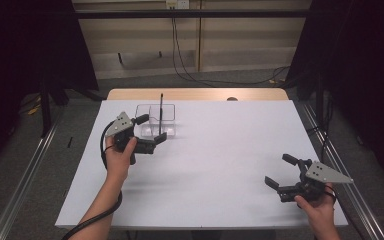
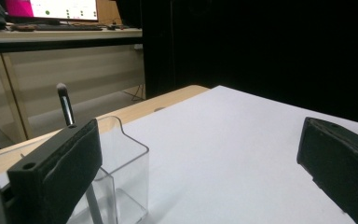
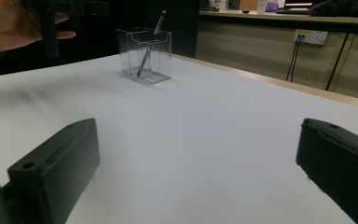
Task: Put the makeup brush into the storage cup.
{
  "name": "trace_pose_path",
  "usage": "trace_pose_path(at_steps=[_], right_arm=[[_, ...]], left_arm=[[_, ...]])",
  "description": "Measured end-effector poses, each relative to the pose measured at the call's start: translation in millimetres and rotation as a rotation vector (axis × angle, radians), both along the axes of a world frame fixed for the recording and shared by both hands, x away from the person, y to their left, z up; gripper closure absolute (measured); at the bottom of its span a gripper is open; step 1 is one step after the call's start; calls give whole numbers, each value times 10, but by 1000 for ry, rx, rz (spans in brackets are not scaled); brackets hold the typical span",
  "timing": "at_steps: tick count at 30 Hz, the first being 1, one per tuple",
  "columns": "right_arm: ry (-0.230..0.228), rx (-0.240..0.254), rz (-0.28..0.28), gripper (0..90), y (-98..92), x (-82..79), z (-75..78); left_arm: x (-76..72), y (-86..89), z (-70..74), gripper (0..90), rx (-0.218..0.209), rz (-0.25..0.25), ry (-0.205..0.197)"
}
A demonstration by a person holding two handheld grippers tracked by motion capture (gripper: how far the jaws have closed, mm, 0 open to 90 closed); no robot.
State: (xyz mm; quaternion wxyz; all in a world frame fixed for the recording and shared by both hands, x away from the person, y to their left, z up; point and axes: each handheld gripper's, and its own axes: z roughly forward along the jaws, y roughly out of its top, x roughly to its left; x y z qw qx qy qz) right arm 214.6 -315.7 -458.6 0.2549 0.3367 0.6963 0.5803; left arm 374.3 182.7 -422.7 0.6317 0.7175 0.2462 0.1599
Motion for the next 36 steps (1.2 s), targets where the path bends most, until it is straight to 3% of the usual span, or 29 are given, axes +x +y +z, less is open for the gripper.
trace_pose_path(at_steps=[13, 21, 26, 36], right_arm=[[0, 5, -2, 0, -5, -1, 1], [-1, -1, -2, 0, 0, -1, 4], [-5, -3, -1, 0, -1, 0, 5], [-8, -3, -3, 0, -3, -4, 10]], left_arm=[[-94, 58, -64, 0, -13, -29, 6], [-149, 107, -77, 0, 3, -42, 2], [-195, 130, -87, 0, -12, -40, 10], [-280, 239, -111, 0, -1, -30, 13]])
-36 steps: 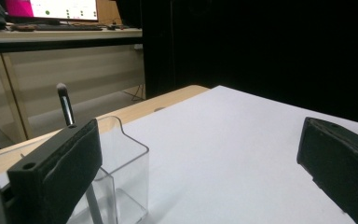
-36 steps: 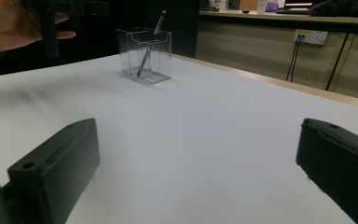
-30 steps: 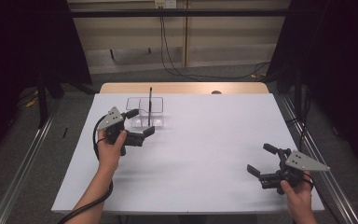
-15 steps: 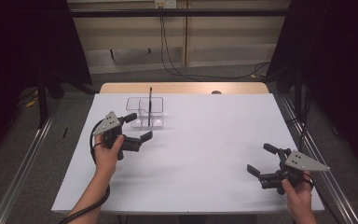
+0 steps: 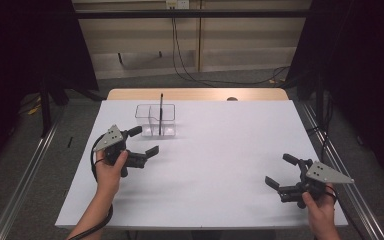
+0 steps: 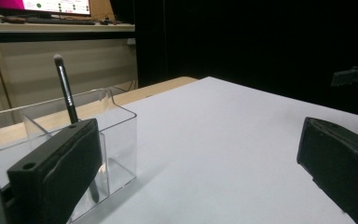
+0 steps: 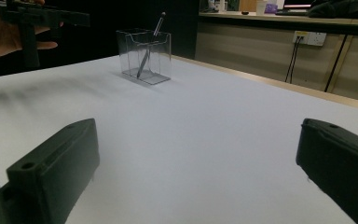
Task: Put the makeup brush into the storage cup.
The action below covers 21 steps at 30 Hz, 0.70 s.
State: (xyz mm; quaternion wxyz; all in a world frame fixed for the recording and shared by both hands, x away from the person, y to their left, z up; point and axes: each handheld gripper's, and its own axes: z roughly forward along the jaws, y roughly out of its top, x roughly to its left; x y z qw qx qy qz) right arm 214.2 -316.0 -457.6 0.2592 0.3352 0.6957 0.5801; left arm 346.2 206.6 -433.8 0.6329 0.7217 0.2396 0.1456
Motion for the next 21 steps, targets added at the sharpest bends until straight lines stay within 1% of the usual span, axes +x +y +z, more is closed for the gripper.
trace_pose_path(at_steps=[5, 9, 11, 13, 18, 20, 21], right_arm=[[2, 3, -2, 0, 0, -6, 3], [0, 3, -2, 0, 0, -2, 1], [1, 3, -2, 0, 1, -5, 3], [1, 3, -1, 0, -2, -6, 4], [1, 6, -2, 0, -6, -11, 8], [1, 4, -4, 0, -8, -11, 8], [1, 5, -3, 0, -9, -11, 8]], left_arm=[[-39, 40, 0, 0, -1, 5, -4], [-57, 67, -14, 0, 0, 5, 2], [-64, 79, -19, 0, 8, 6, 0], [-71, 84, -27, 0, 3, 8, 1], [-96, 92, -44, 0, 17, 3, 2], [-103, 103, -42, 0, 26, 15, -2], [-105, 109, -43, 0, 21, 11, 1]])
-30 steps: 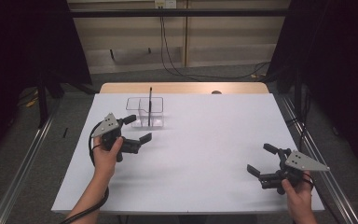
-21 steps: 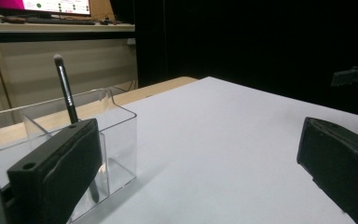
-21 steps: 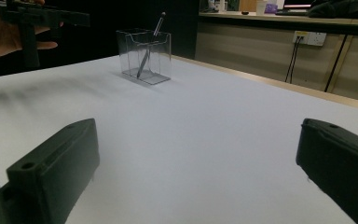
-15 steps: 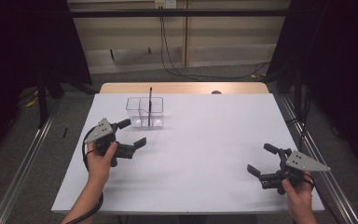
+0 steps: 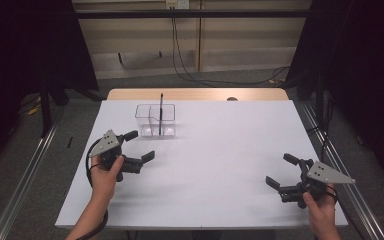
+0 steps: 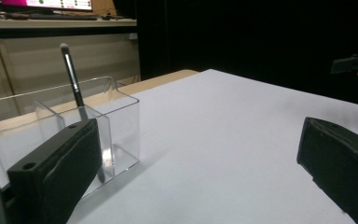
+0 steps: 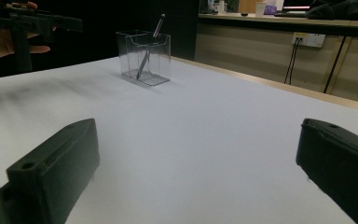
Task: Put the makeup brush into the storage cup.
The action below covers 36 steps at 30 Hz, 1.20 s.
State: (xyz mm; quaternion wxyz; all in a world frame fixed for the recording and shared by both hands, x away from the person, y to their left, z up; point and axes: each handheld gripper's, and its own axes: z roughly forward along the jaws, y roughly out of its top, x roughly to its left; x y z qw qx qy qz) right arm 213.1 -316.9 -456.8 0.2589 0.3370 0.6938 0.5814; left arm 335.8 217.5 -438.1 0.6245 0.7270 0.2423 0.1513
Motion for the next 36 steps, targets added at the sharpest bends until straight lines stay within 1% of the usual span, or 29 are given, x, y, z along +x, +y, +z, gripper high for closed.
trace_pose_path(at_steps=[1, 2, 5, 8, 9, 11, 14, 19, 20, 25, 27, 29, 36], right_arm=[[0, 1, 0, 0, -1, 0, 0], [-1, 1, 0, 0, 0, 1, 1], [1, 1, 2, 0, 1, 0, 2], [0, 1, 0, 0, 0, 0, 2], [-1, 2, 1, 0, 0, 0, 3], [-4, 1, 2, 0, -1, 0, 4], [-4, 1, 1, 0, -3, -2, 4], [-6, 1, 2, 0, -3, -2, 6], [-6, -1, 1, 0, -3, -1, 6], [-5, 0, 2, 0, 0, 1, 4], [-6, 1, 1, 0, -1, 0, 5], [-7, 0, 1, 0, -3, -1, 6], [-6, 0, 3, 0, -3, 1, 5]], left_arm=[[-4, 7, -1, 0, -5, 3, 3], [-8, 15, -1, 0, -1, 7, 1], [-28, 29, -9, 0, -3, 3, 7], [-43, 48, -9, 0, 3, 5, 0], [-47, 55, -9, 0, -4, 3, 5], [-57, 70, -6, 0, -5, 12, 0], [-83, 95, -17, 0, -3, 11, 6], [-114, 134, -33, 0, 7, 18, 5], [-120, 142, -39, 0, 1, 17, 9], [-141, 169, -47, 0, 8, 21, 7], [-152, 180, -49, 0, 2, 21, 9], [-161, 192, -51, 0, 12, 22, 10], [-194, 224, -68, 0, 14, 24, 13]])
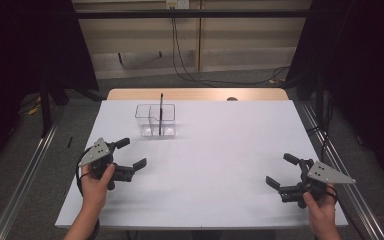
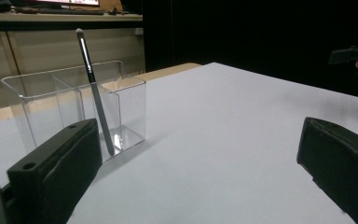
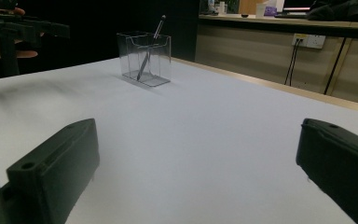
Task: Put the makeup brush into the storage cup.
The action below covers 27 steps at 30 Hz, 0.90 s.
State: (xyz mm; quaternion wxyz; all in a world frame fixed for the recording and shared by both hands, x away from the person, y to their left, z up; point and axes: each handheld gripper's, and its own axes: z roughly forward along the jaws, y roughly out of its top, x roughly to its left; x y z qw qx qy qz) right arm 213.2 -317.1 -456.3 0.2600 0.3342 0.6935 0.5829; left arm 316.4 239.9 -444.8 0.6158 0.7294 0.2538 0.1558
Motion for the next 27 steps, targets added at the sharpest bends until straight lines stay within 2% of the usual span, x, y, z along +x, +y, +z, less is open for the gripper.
trace_pose_path(at_steps=[18, 25, 27], right_arm=[[1, 0, 1, 0, 5, 4, -1], [4, 1, -2, 0, 5, 4, -3], [2, 1, -1, 0, 2, 4, -2]], left_arm=[[-94, 130, -23, 0, 2, 19, 2], [-116, 180, -40, 0, 17, 27, 6], [-124, 186, -44, 0, 9, 28, 9]])
